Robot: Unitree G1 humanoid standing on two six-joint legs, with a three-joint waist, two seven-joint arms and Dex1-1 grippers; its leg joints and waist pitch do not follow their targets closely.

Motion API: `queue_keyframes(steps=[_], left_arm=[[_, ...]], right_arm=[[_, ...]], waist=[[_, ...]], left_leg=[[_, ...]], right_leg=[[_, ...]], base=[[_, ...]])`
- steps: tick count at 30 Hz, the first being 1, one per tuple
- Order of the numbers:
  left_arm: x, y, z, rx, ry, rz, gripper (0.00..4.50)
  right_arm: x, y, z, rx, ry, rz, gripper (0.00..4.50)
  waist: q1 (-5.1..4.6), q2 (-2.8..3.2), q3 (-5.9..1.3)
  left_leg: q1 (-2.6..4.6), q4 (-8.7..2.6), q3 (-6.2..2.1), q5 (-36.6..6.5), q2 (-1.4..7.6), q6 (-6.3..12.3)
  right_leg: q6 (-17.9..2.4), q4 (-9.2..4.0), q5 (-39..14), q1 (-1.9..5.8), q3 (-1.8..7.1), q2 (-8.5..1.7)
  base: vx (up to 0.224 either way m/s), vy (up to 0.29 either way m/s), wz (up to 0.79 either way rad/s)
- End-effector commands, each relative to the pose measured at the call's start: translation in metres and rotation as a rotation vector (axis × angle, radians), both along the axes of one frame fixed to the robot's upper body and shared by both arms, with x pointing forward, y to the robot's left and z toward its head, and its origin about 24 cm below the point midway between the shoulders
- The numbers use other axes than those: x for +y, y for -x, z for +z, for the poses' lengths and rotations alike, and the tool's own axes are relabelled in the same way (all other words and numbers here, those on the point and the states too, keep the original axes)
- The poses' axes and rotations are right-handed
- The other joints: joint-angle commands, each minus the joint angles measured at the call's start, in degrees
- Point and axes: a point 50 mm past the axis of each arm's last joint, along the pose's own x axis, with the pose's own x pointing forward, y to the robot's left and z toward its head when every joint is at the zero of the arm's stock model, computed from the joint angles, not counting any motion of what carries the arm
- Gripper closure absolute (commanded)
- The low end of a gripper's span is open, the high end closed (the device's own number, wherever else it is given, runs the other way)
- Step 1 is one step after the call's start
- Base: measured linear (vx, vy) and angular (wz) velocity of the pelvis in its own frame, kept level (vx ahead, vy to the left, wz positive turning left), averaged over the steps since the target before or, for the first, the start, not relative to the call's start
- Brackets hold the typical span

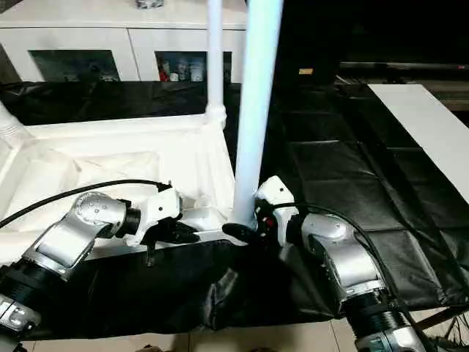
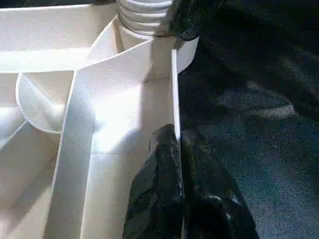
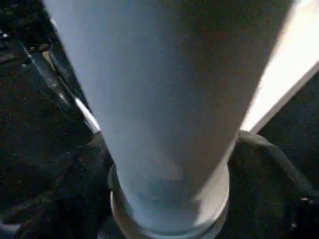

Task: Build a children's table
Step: Rotate leg to tighten

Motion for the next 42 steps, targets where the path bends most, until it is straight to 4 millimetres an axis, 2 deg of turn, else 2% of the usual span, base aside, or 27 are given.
queue_keyframes(steps=[1,4,9,11,13,15,16,17,18,19,20,23,25,26,28,29,31,33,35,37,38,39,40,42], left_arm=[[-0.001,0.007,-0.006,0.036,-0.024,-0.057,4.5],[0.0,0.007,-0.006,0.039,-0.027,-0.057,4.5],[0.001,0.006,-0.006,0.035,-0.036,-0.051,4.5],[0.001,0.006,-0.006,0.034,-0.039,-0.049,4.5],[0.001,0.004,-0.007,0.029,-0.037,-0.027,4.5],[0.0,-0.002,-0.008,0.009,-0.029,0.048,4.5],[-0.001,-0.003,-0.008,0.008,-0.028,0.052,4.5],[-0.005,-0.01,-0.007,-0.014,0.001,0.138,4.5],[-0.008,-0.013,-0.008,-0.02,0.011,0.177,4.5],[-0.011,-0.015,-0.008,-0.023,0.016,0.203,4.5],[-0.014,-0.017,-0.008,-0.034,0.018,0.229,4.5],[-0.028,-0.024,-0.011,-0.066,0.012,0.33,4.5],[-0.039,-0.028,-0.012,-0.082,0.016,0.394,4.5],[-0.048,-0.03,-0.013,-0.085,0.029,0.428,4.5],[-0.062,-0.03,-0.016,-0.088,0.024,0.437,4.5],[-0.063,-0.03,-0.016,-0.09,0.021,0.436,4.5],[-0.064,-0.031,-0.017,-0.088,0.017,0.427,4.5],[-0.062,-0.032,-0.017,-0.098,0.006,0.431,4.5],[-0.059,-0.032,-0.017,-0.093,0.004,0.434,4.5],[-0.049,-0.03,-0.017,-0.078,0.001,0.418,4.5],[-0.049,-0.029,-0.017,-0.075,0.001,0.417,4.5],[-0.046,-0.028,-0.017,-0.075,0.003,0.395,4.5],[-0.043,-0.027,-0.017,-0.065,0.001,0.385,4.5],[-0.035,-0.022,-0.015,-0.063,-0.004,0.31,4.5]], right_arm=[[-0.004,0.0,0.002,0.001,-0.005,0.001,1.27],[-0.005,0.003,0.0,0.016,-0.007,0.02,1.47],[-0.006,0.005,-0.002,0.035,-0.008,0.021,1.75],[-0.006,0.005,-0.003,0.037,-0.009,0.018,1.77],[-0.006,0.004,-0.004,0.043,-0.013,-0.008,1.78],[-0.007,-0.004,-0.01,0.04,0.012,-0.128,1.78],[-0.006,-0.004,-0.01,0.039,0.013,-0.135,1.78],[-0.005,-0.013,-0.016,0.024,0.033,-0.268,1.78],[-0.003,-0.017,-0.018,0.034,0.024,-0.347,1.78],[-0.001,-0.02,-0.02,0.044,0.017,-0.399,1.78],[0.001,-0.023,-0.022,0.049,0.014,-0.466,1.78],[0.011,-0.032,-0.028,0.083,0.013,-0.674,1.78],[0.02,-0.036,-0.031,0.091,0.02,-0.753,1.78],[0.03,-0.038,-0.033,0.093,0.024,-0.785,1.78],[0.051,-0.04,-0.034,0.09,0.022,-0.762,1.78],[0.053,-0.041,-0.033,0.091,0.015,-0.759,1.78],[0.063,-0.042,-0.028,0.082,-0.04,-0.722,1.78],[0.068,-0.045,-0.017,0.037,-0.1,-0.689,1.22],[0.068,-0.046,-0.011,0.009,-0.131,-0.677,1.06],[0.062,-0.046,-0.004,-0.039,-0.148,-0.666,0.96],[0.062,-0.046,-0.004,-0.042,-0.148,-0.665,0.68],[0.058,-0.047,-0.001,-0.058,-0.147,-0.66,0.6],[0.055,-0.046,0.001,-0.073,-0.138,-0.643,0.58],[0.044,-0.043,0.006,-0.119,-0.113,-0.564,0.58]], waist=[[-0.08,-0.25,-3.42],[-0.04,-0.25,-3.56],[0.12,-0.28,-3.76],[0.07,-0.1,-3.75],[0.06,-0.22,-3.73],[0.03,-0.22,-3.57],[-0.04,-0.24,-3.5],[-0.09,-0.37,-3.51],[-0.33,-0.31,-3.33],[-0.72,-0.26,-3.19],[-0.98,-0.33,-3.22],[-1.57,-0.14,-3.22],[-1.92,-0.23,-3.18],[-2.2,0.02,-3.13],[-2.4,-0.08,-3.16],[-2.53,-0.3,-3.09],[-2.57,-0.23,-3.12],[-2.55,-0.3,-3.18],[-2.52,-0.29,-3.23],[-2.38,0.0,-3.23],[-2.44,-0.16,-3.33],[-2.37,-0.19,-3.36],[-2.37,0.03,-3.37],[-2.18,-0.1,-3.51]], left_leg=[[0.85,-4.5,-1.02,-16.95,3.03,1.12],[0.68,-4.39,-1.01,-15.35,2.98,1.51],[0.61,-4.19,-0.91,-12.72,3.01,2.37],[0.62,-4.21,-0.9,-12.94,2.99,2.31],[0.63,-4.21,-0.91,-13.42,2.97,2.16],[0.69,-4.28,-0.89,-14.36,2.92,1.66],[0.71,-4.3,-0.89,-14.99,2.86,1.38],[0.8,-4.36,-1.03,-16.28,2.82,0.87],[0.81,-4.37,-0.93,-16.87,2.78,0.48],[1.11,-4.42,-1.13,-18.88,2.61,-0.81],[1.01,-4.53,-1.55,-20.25,2.63,-1.48],[0.96,-4.63,-1.78,-22.38,2.6,-2.02],[1.32,-4.4,-1.81,-23.79,2.31,-2.16],[1.41,-4.27,-1.69,-24.65,2.24,-1.94],[1.62,-4.1,-1.88,-25.7,2.14,-1.85],[1.34,-4.21,-1.96,-25.74,2.08,-1.39],[1.29,-4.25,-2.04,-26.29,2.11,-0.98],[1.11,-4.33,-2.06,-25.98,2.14,-0.66],[0.97,-4.42,-2.03,-25.59,2.22,-0.46],[0.84,-4.53,-2.13,-25.73,2.26,-0.44],[0.68,-4.61,-2.07,-25.09,2.33,-0.27],[0.57,-4.65,-2.01,-24.21,2.38,-0.21],[0.51,-4.68,-1.98,-23.92,2.39,-0.2],[0.21,-4.69,-1.85,-22.06,2.52,0.12]], right_leg=[[-11.33,-3.68,-19.91,2.37,2.53,-3.16],[-11.38,-3.51,-18.4,2.52,2.54,-3.19],[-12.65,-3.06,-14.29,2.65,2.5,-3.11],[-12.83,-3.07,-14.19,2.65,2.47,-3.04],[-12.83,-3.12,-14.71,2.69,2.46,-3.07],[-12.4,-3.37,-16.89,2.5,2.48,-3.12],[-12.1,-3.53,-18.17,2.43,2.45,-3.1],[-11.29,-3.74,-20.85,2.51,2.33,-3.19],[-10.96,-3.87,-22.17,2.14,2.37,-3.1],[-10.32,-4.27,-25.79,1.78,2.22,-3.07],[-8.92,-4.42,-28.38,2.1,1.95,-3.2],[-7.33,-4.83,-29.98,1.79,1.89,-3.21],[-6.66,-5.28,-31.77,1.34,1.69,-3.14],[-6.44,-5.59,-32.53,0.99,1.73,-3.23],[-5.74,-5.96,-34.07,0.92,1.38,-3.16],[-5.22,-6.09,-34.3,1.16,1.28,-3.16],[-4.52,-6.2,-34.59,1.18,1.22,-3.18],[-4.51,-6.11,-33.95,1.26,1.27,-3.24],[-4.95,-5.95,-32.99,1.27,1.36,-3.21],[-5.1,-5.78,-32.36,1.31,1.43,-3.25],[-5.54,-5.64,-31.21,1.42,1.53,-3.23],[-6.16,-5.42,-29.7,1.46,1.64,-3.22],[-6.53,-5.27,-28.86,1.54,1.71,-3.19],[-7.45,-4.91,-25.74,1.86,1.91,-3.26]], base=[[0.0,0.0,0.0],[0.0,0.0,0.0],[0.0,0.0,0.0],[0.0,0.0,0.0],[0.0,0.0,0.0],[0.0,0.0,0.0],[0.0,0.0,0.0],[0.0,0.0,0.0],[0.0,0.0,0.0],[-0.051,0.003,-0.02],[0.0,0.0,0.0],[-0.017,0.004,-0.02],[0.0,0.0,0.0],[0.0,0.0,0.0],[0.0,0.0,0.0],[0.0,0.0,0.0],[0.0,0.0,0.0],[0.0,0.0,0.0],[0.0,0.0,0.0],[0.0,0.0,0.0],[0.0,0.0,0.0],[0.0,0.0,0.0],[0.0,0.0,0.0],[0.0,0.0,0.0]])
